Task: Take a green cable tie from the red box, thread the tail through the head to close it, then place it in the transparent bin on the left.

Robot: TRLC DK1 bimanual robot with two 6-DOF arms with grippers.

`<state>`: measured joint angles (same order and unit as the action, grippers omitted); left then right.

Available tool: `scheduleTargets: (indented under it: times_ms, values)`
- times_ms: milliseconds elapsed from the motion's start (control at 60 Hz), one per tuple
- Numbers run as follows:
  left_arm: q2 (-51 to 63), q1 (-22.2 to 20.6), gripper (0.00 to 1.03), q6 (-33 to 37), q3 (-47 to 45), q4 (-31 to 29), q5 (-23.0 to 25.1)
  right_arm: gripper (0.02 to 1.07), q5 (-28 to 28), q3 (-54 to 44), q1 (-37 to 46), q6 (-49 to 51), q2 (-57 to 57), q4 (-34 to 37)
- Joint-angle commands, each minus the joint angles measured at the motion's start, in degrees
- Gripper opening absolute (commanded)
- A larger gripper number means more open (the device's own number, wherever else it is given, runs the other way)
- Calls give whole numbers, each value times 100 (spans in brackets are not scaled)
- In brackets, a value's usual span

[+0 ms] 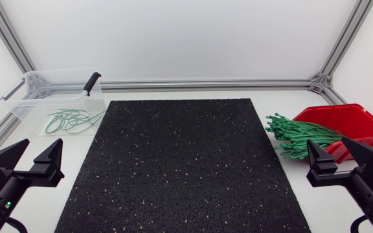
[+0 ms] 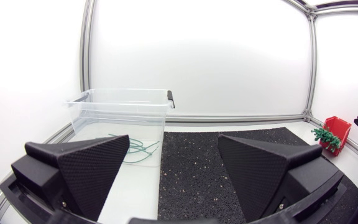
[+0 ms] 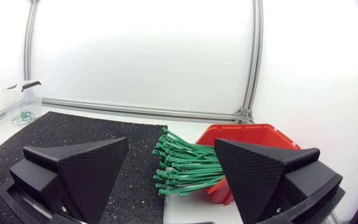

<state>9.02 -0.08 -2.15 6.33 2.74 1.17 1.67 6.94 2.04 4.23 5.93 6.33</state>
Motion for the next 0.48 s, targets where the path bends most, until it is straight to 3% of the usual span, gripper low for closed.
scheduleTargets:
  times_ms: [0, 133, 467]
  values:
    - [-269, 2, 99, 135, -252, -62, -49, 103, -77, -328, -94, -250, -240, -255]
    - [-643, 5, 99, 183, -477, -187, -89, 103, -166, -691, -203, -422, -591, -630]
    - [-902, 8, 99, 215, -633, -274, -117, 103, -167, -694, -204, -423, -593, -633]
